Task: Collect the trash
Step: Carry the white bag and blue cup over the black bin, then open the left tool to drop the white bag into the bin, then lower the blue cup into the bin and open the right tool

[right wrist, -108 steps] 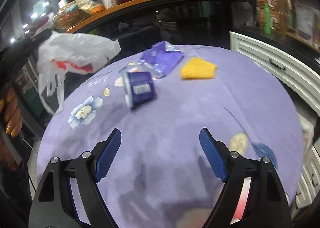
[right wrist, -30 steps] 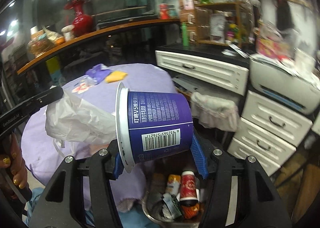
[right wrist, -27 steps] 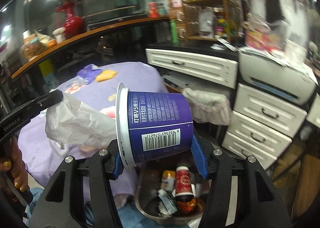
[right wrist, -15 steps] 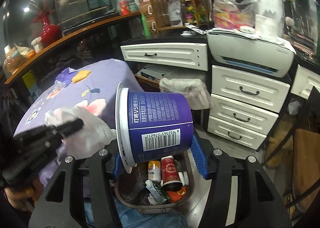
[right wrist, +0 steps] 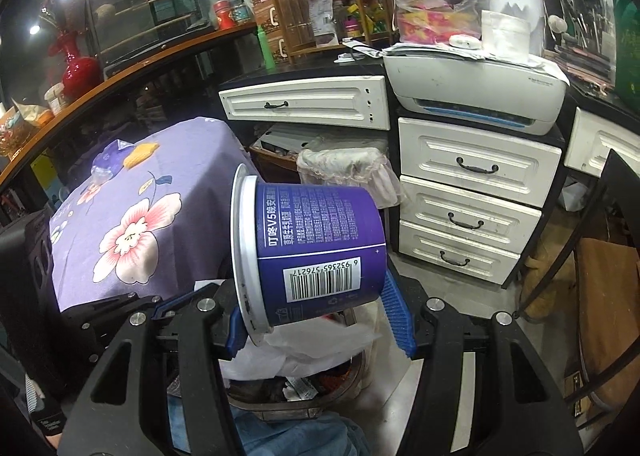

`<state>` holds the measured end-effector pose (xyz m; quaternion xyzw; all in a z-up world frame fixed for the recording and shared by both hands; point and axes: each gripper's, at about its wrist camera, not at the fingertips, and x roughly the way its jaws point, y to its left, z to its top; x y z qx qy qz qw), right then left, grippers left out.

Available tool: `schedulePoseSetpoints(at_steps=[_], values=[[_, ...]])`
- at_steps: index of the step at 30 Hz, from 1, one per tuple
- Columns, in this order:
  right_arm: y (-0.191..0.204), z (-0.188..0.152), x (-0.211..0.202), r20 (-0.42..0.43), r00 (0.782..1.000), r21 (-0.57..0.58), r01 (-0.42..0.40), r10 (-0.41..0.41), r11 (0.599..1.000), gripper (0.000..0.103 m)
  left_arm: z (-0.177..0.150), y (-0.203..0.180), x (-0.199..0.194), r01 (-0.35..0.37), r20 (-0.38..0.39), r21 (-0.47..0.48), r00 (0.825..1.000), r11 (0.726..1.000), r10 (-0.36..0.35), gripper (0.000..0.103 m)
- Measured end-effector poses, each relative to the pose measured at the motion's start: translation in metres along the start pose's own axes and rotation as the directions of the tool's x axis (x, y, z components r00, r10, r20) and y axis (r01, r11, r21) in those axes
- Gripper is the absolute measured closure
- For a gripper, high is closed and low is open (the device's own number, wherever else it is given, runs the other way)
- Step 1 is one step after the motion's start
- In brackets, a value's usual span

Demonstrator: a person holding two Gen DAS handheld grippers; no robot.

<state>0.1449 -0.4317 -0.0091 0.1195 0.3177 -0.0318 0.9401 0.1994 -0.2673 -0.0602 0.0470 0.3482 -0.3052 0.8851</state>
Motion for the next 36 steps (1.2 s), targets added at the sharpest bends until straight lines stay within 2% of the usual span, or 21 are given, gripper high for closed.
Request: schedulePoseSetpoints(at_steps=[7,10,12,14,16,25,33,36], values=[[-0.003,-0.004,0.005,-0.014,1.000,0.005,0.008,-0.008,1.000,0.046,-0.002,0.003,0.018,-0.032,-0.023,-0.001,0.999,0.999,0.032,0.101],[-0.006,-0.007,0.008,-0.023,1.000,0.007,0.017,-0.017,1.000,0.046,-0.006,0.000,0.029,-0.030,-0.058,0.015,0.998,0.999,0.031,0.100],[-0.009,-0.008,0.010,-0.028,0.999,0.007,0.028,-0.028,1.000,0.046,-0.010,0.000,0.035,-0.022,-0.101,0.022,0.995,1.000,0.024,0.089],[-0.012,-0.010,0.012,-0.033,0.999,0.012,0.034,-0.033,0.999,0.046,-0.014,0.000,0.035,-0.017,-0.101,0.018,0.995,1.000,0.019,0.037],[-0.014,-0.011,0.014,-0.038,0.999,0.017,0.037,-0.036,0.999,0.046,-0.017,0.001,0.029,-0.017,-0.064,0.014,0.998,1.000,0.018,0.027],[-0.017,-0.016,0.021,-0.057,0.998,0.023,0.036,-0.035,0.999,0.046,-0.015,-0.003,0.012,-0.015,-0.022,0.044,1.000,0.999,0.016,0.021],[-0.015,-0.022,0.036,-0.096,0.995,0.041,0.009,-0.005,0.999,0.046,-0.009,-0.002,-0.027,-0.055,0.064,0.055,0.997,0.997,0.051,0.018],[-0.005,-0.027,0.048,-0.124,0.992,0.030,-0.008,0.011,1.000,0.047,-0.006,0.002,-0.044,-0.076,0.102,0.045,0.992,0.996,0.072,0.014]])
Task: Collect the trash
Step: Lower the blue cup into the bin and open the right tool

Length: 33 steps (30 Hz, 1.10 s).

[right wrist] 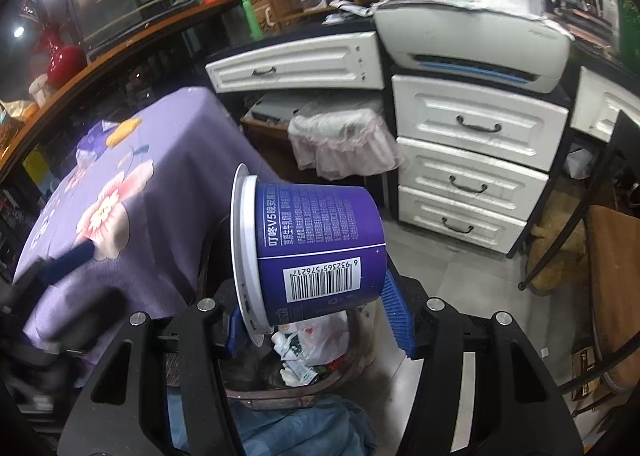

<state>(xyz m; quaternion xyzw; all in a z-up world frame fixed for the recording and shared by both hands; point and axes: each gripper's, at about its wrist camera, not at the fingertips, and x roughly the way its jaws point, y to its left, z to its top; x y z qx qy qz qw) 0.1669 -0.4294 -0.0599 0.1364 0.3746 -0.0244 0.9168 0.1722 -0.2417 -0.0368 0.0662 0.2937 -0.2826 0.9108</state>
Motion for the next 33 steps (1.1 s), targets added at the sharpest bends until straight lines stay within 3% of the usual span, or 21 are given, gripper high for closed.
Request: schedulePoseSetpoints(at_steps=[13,30,32,33], values=[[0.043,-0.025,0.082,-0.164,0.986,-0.097,-0.017,0.001,0.995,0.046,0.007,0.035,-0.035,-0.072,0.059,-0.067,0.995,0.995,0.076,0.009],[0.048,-0.040,0.130,-0.243,0.968,-0.125,0.027,-0.057,0.992,0.046,0.002,0.053,-0.040,-0.097,0.049,-0.098,0.994,0.990,0.102,0.008],[0.048,-0.040,0.131,-0.247,0.967,-0.127,0.031,-0.062,0.991,0.042,0.001,0.053,-0.040,-0.099,0.050,-0.099,0.993,0.990,0.104,0.008],[0.048,-0.040,0.131,-0.244,0.968,-0.125,0.035,-0.064,0.992,0.034,0.001,0.054,-0.040,-0.100,0.049,-0.100,0.993,0.990,0.105,0.008]])
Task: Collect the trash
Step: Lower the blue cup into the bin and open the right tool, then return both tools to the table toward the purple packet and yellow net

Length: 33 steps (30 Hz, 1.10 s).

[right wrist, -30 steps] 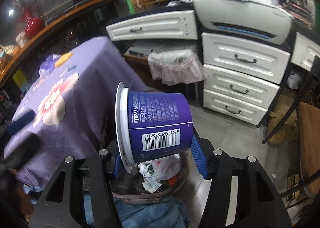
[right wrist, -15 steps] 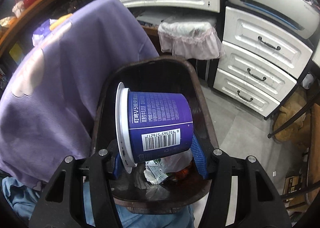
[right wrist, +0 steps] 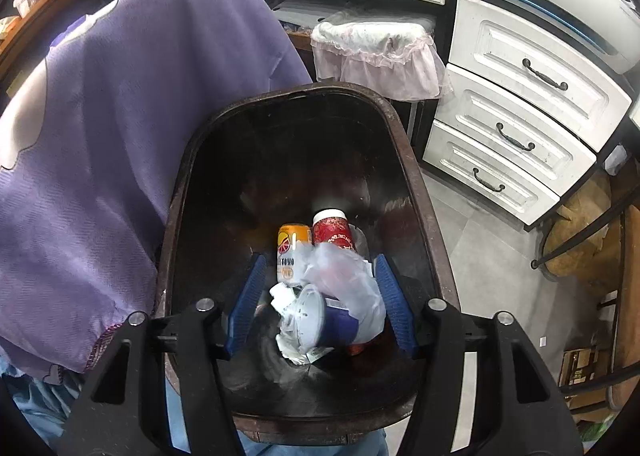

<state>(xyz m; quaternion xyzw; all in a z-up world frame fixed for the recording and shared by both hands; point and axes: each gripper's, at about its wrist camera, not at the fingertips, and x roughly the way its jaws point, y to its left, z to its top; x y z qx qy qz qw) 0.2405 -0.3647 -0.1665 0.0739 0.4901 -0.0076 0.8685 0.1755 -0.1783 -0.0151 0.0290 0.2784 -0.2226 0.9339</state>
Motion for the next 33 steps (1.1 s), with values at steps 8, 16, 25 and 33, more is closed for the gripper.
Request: schedulePoseSetpoints(at_steps=[8,16,25,33], values=[[0.000,0.000,-0.028,0.068,0.998,0.027,-0.003,0.002,1.000,0.034,-0.002,0.006,-0.002,-0.013,-0.005,-0.001,1.000,1.000,0.013,0.007],[0.005,0.027,-0.084,0.210,0.978,0.068,-0.029,0.014,0.997,0.024,0.012,0.039,-0.016,-0.111,0.034,0.021,0.993,0.994,0.110,0.006],[0.068,0.077,-0.113,0.271,0.952,-0.055,-0.134,0.144,0.989,0.022,0.044,0.126,-0.027,-0.261,0.045,-0.005,0.964,0.965,0.261,0.006],[0.140,0.127,-0.111,0.258,0.934,-0.198,-0.199,0.247,0.960,0.022,0.073,0.211,-0.011,-0.384,-0.017,-0.035,0.923,0.922,0.384,0.006]])
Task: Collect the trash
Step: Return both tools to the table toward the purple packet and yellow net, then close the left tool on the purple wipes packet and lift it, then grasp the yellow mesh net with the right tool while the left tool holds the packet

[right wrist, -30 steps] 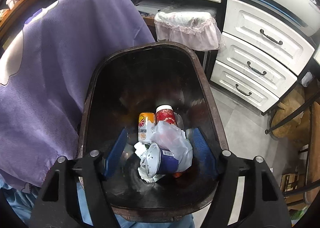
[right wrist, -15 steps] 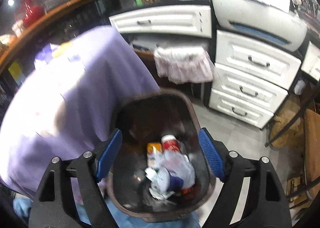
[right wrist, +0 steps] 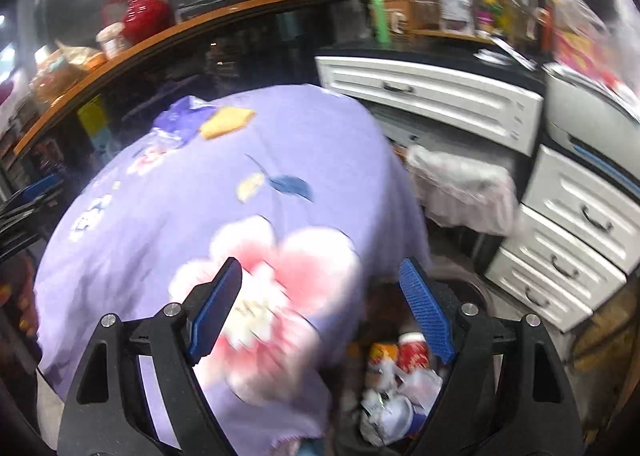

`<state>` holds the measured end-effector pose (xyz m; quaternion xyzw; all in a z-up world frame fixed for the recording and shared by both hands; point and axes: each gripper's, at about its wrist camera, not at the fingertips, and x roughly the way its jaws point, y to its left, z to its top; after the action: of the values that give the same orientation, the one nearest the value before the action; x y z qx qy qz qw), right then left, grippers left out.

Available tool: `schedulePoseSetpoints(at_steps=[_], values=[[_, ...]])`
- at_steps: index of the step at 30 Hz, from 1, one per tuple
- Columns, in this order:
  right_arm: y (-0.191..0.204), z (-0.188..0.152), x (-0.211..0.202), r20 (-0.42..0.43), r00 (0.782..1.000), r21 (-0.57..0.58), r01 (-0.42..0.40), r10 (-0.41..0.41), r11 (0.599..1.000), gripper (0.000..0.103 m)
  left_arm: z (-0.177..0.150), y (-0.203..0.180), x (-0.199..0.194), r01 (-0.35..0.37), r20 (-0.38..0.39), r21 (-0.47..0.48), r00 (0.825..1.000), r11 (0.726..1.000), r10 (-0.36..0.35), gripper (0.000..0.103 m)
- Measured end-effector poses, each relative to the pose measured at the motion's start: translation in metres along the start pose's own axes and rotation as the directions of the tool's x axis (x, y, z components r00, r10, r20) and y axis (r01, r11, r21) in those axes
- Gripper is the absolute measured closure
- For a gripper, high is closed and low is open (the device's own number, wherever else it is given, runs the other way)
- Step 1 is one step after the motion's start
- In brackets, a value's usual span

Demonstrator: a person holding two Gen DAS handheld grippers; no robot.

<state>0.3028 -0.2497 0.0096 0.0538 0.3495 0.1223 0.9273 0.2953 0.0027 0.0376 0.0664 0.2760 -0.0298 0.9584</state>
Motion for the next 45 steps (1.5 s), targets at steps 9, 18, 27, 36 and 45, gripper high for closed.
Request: schedulePoseSetpoints(at_steps=[9,18,27,36,45], values=[[0.049,0.044,0.036,0.001,0.998,-0.116,-0.066,0.066,0.991,0.015,0.048,0.066,0.106,-0.090,-0.106,-0.046,0.991,0.995,0.084,0.007],[0.064,0.054,0.062,-0.024,0.998,-0.212,-0.056,0.052,0.976,0.015,0.085,0.121,0.224,-0.124,-0.238,-0.193,0.968,0.973,0.077,0.031],[0.078,0.069,0.094,-0.038,0.997,-0.215,-0.074,0.067,0.974,0.015,0.072,0.130,0.255,-0.115,-0.273,-0.188,0.960,0.975,0.060,0.084],[0.098,0.092,0.127,-0.058,0.988,-0.149,-0.153,0.146,0.977,0.015,0.066,0.126,0.192,-0.081,-0.151,-0.182,0.987,0.980,0.053,0.093],[0.125,0.124,0.183,-0.111,0.987,-0.176,-0.134,0.116,0.975,0.015,0.045,0.131,0.107,-0.066,-0.058,-0.291,0.997,0.954,0.052,0.093]])
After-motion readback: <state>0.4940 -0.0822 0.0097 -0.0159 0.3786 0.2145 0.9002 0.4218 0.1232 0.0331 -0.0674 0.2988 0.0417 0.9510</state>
